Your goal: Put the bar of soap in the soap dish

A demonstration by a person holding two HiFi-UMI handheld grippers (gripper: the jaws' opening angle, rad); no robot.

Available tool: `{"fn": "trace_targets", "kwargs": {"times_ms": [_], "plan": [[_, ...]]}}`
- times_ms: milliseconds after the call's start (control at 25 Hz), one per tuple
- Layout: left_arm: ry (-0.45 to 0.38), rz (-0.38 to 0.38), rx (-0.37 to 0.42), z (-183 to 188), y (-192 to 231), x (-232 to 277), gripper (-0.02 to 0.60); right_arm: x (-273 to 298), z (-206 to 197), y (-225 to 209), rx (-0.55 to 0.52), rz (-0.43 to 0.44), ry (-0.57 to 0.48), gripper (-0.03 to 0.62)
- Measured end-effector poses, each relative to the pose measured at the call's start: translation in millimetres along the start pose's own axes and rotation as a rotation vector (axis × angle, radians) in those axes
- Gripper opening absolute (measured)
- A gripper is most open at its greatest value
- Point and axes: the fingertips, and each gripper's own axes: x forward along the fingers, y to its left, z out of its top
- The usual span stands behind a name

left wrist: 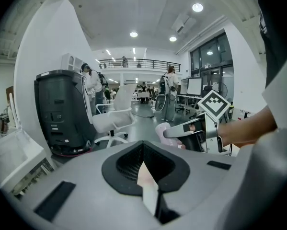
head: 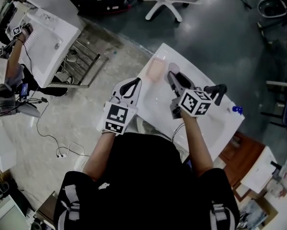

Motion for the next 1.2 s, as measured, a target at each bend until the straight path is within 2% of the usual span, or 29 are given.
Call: {"fn": "trace_targets", "kwargs": {"times_ms": [480,800,1200], "plan": [[0.033,-0.001,-0.028,-14.5,24.9,9.3,0.025,61.8,-34.6,-20.5,0.156,-0.006,0.126,0.161],[0.059,-0.005,-0.069,-27.7,41.1,11.4,0.025,92.8,-66.0,-33.3,0.146,-0.057,0.229,0.161],[0.089,-0.029,-0.073,-36.4,55.8,20.9,0.025,114.5,-85.9,-45.0,0.173,-0.130,0.312,0.161]]}}
